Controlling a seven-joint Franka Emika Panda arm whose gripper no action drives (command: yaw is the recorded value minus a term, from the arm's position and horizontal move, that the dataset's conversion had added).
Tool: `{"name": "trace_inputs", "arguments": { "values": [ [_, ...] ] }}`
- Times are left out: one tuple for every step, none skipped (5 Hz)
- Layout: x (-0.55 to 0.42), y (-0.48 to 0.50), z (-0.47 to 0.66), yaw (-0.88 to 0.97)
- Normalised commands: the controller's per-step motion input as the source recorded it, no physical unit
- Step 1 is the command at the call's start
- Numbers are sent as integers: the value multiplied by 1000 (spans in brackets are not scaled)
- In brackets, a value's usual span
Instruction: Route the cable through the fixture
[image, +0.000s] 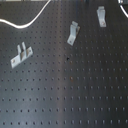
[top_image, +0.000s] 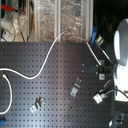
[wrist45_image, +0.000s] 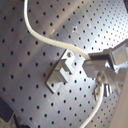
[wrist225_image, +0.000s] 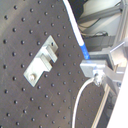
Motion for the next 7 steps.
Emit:
{"name": "trace_inputs", "arguments": {
  "values": [
    [23, -1, 20, 0],
    [-59, -9, 734, 0],
    [-176, -7, 817, 23],
    [-297, 21, 458, 243],
    [-347, -49, 83, 348],
    [-223, 18, 3, 271],
    [-66, 121, 5, 49]
  ]
}}
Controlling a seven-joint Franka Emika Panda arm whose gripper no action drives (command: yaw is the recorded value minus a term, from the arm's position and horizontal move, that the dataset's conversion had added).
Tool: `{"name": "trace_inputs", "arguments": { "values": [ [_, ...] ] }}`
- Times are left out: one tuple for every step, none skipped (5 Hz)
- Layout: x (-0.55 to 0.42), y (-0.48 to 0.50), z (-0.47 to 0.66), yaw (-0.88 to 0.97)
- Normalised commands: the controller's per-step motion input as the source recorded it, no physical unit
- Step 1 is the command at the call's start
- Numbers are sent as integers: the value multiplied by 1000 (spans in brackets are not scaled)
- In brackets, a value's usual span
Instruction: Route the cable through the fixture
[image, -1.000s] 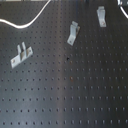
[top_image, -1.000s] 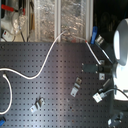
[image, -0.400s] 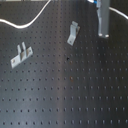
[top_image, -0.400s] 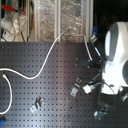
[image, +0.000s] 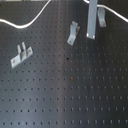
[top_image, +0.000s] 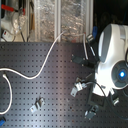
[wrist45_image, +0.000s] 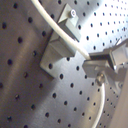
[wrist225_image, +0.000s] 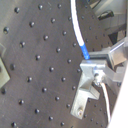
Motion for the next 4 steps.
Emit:
{"name": "trace_inputs", "arguments": {
  "values": [
    [82, 293, 221, 11],
    [98, 360, 355, 146],
    [6, 23, 280, 51],
    [-32, -98, 354, 20]
  ]
}}
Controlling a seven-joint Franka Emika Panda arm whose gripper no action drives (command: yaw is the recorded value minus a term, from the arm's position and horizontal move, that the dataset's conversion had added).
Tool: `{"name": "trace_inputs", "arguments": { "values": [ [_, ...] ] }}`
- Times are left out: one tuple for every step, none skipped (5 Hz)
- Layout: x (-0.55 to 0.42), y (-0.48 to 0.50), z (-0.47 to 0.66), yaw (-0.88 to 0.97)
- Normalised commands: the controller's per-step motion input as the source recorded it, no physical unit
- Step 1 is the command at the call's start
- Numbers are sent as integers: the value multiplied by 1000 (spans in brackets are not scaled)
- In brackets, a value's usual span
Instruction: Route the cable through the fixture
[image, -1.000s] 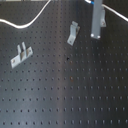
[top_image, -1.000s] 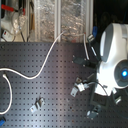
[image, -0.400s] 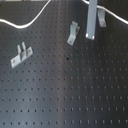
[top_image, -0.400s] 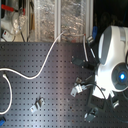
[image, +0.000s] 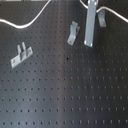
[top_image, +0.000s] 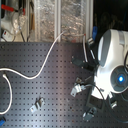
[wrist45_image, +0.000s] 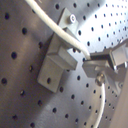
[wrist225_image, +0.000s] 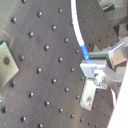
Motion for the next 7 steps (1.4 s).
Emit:
{"name": "trace_inputs", "arguments": {
  "values": [
    [-34, -111, 163, 0],
    [-60, -189, 60, 0],
    [-61, -229, 7, 0],
    [-5, -16, 1, 0],
    [-6, 51, 133, 0],
    [-153, 343, 464, 0],
    [98, 435, 392, -51]
  ]
}}
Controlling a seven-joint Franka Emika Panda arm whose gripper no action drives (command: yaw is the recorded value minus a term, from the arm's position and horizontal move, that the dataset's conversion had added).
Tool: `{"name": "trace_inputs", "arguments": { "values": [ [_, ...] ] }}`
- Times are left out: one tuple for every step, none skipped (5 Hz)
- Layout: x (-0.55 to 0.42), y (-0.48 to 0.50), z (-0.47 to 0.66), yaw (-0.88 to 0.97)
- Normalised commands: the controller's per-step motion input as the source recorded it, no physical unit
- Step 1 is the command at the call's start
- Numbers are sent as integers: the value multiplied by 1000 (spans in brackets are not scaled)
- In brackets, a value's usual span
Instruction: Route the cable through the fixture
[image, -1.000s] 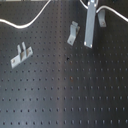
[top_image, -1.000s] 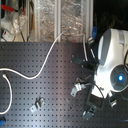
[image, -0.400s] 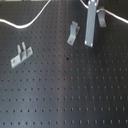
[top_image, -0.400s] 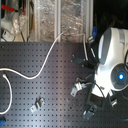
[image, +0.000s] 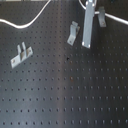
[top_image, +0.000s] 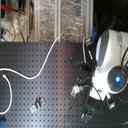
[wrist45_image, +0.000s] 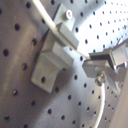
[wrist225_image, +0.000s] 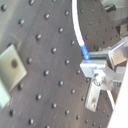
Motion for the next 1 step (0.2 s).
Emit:
{"name": "trace_inputs", "arguments": {
  "values": [
    [7, 22, -1, 0]
  ]
}}
